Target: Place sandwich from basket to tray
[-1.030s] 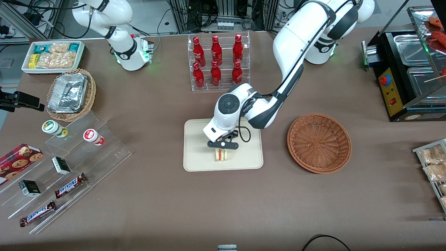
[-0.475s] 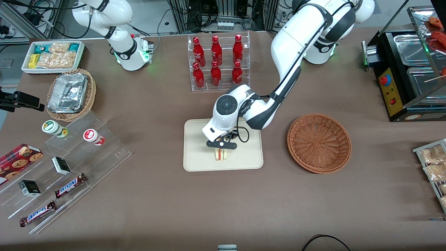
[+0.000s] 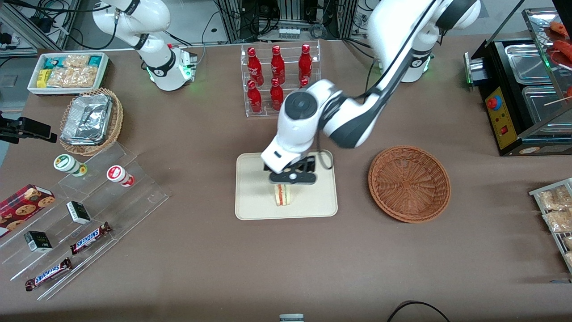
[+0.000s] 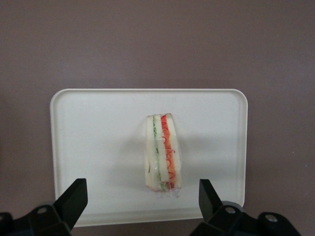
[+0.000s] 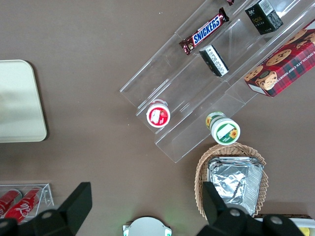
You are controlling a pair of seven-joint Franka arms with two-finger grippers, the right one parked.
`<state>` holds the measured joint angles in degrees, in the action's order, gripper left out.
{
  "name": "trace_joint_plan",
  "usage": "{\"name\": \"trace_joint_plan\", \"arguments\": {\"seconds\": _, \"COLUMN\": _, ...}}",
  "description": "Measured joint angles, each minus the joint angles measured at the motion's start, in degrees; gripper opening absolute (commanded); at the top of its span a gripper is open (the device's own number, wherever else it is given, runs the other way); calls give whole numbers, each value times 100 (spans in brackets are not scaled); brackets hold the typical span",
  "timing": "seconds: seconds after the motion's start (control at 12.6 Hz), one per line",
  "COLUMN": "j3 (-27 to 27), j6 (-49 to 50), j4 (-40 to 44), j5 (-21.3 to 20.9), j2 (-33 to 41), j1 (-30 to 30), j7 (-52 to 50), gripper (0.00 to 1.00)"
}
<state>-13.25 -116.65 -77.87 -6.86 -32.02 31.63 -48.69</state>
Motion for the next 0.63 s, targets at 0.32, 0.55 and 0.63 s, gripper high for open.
{"name": "trace_joint_plan", "arguments": {"seconds": 0.32, "j3": 33, "j6": 604, "j4": -798, "j5": -4, "j2": 1408, "j1": -817, "j7": -176, "gripper": 100}}
{"name": "trace_joint_plan", "arguments": {"seconds": 0.55, "j3": 52, "j6": 696, "j4": -1839, "j5": 27, "j2": 2513, "j1": -1455, "j7": 586, "gripper": 100}}
{"name": "trace_joint_plan", "arguments": {"seconds": 0.63, "j3": 59, "j6": 962, "j4": -2027, "j5": 120, "j2": 2809, "j1": -1707, "j7": 1073, "gripper": 100}}
